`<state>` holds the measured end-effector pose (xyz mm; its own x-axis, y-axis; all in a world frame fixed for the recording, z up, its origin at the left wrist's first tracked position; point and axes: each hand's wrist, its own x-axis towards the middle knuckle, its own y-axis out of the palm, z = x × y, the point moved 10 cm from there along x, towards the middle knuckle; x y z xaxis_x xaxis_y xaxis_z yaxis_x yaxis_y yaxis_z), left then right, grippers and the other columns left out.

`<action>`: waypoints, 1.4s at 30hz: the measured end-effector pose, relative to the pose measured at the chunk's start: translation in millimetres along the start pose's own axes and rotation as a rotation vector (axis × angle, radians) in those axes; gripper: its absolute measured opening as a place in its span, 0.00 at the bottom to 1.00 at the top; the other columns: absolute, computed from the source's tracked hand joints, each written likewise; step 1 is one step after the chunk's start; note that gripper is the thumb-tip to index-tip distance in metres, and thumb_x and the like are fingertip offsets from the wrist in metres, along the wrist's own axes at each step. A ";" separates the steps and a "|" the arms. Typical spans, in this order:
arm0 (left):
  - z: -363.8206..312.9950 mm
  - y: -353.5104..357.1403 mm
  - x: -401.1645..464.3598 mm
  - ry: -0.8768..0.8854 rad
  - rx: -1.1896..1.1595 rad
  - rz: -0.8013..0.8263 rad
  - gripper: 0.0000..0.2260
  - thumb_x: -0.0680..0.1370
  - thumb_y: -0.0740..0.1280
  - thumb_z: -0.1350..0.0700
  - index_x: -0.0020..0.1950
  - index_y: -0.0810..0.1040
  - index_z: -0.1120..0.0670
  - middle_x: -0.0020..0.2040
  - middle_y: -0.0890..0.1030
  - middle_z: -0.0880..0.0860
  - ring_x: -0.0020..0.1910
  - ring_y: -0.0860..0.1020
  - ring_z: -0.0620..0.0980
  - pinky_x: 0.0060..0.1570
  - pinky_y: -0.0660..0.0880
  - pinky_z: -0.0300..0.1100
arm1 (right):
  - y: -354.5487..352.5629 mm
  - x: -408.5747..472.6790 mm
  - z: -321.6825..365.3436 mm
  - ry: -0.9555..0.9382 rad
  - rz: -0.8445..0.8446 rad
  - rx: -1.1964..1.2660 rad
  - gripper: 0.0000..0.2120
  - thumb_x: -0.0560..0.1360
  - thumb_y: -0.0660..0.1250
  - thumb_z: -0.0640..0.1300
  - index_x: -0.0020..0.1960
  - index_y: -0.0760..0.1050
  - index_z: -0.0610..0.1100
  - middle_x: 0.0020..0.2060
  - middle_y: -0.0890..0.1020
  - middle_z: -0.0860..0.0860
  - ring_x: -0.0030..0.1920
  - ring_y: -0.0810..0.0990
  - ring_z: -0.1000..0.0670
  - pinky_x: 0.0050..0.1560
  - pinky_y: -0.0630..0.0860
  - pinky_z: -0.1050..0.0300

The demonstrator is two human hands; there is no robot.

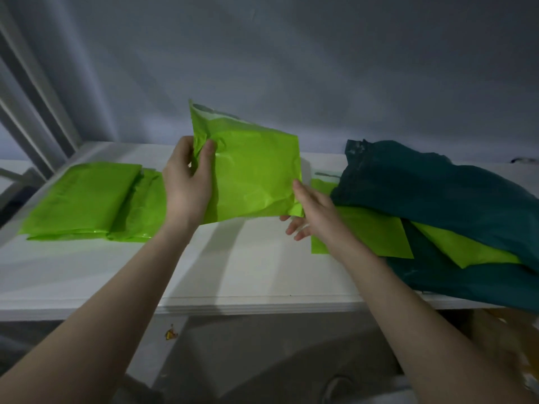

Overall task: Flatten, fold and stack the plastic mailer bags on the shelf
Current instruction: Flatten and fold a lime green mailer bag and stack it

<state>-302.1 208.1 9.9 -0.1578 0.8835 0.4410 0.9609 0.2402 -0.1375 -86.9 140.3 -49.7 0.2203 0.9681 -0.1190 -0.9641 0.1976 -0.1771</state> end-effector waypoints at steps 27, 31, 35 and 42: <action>14.4 16.1 2.1 -0.156 -0.207 0.208 0.06 0.81 0.60 0.56 0.45 0.71 0.48 0.35 0.76 0.49 0.32 0.72 0.42 0.33 0.68 0.37 | -28.7 7.1 16.5 -0.201 -0.130 -0.042 0.12 0.76 0.64 0.44 0.43 0.73 0.35 0.35 0.70 0.45 0.37 0.70 0.51 0.36 0.66 0.58; 17.9 32.0 -7.8 -0.270 -0.312 0.344 0.05 0.79 0.63 0.59 0.47 0.76 0.51 0.32 0.82 0.44 0.32 0.78 0.39 0.34 0.75 0.32 | -27.0 8.4 10.6 -0.097 -0.087 0.165 0.03 0.76 0.65 0.47 0.46 0.78 0.49 0.46 0.83 0.53 0.49 0.81 0.51 0.52 0.76 0.54; 22.5 52.3 -24.6 -0.372 -0.328 0.494 0.06 0.76 0.67 0.56 0.49 0.82 0.56 0.44 0.85 0.49 0.44 0.82 0.46 0.48 0.78 0.39 | -29.6 5.8 15.0 -0.124 -0.132 0.276 0.07 0.73 0.70 0.41 0.51 0.79 0.48 0.51 0.84 0.50 0.53 0.82 0.49 0.55 0.77 0.52; 22.2 60.0 -31.7 -0.378 -0.298 0.514 0.08 0.72 0.71 0.57 0.48 0.82 0.60 0.44 0.85 0.52 0.40 0.82 0.47 0.43 0.79 0.39 | -45.8 5.5 18.3 -0.189 -0.289 0.156 0.11 0.71 0.71 0.36 0.53 0.79 0.39 0.48 0.83 0.45 0.50 0.82 0.47 0.53 0.78 0.53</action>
<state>-244.5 203.5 -32.0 0.3168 0.9477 0.0389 0.9478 -0.3179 0.0266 -44.2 139.4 -24.4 0.4690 0.8776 0.0991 -0.8805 0.4734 -0.0248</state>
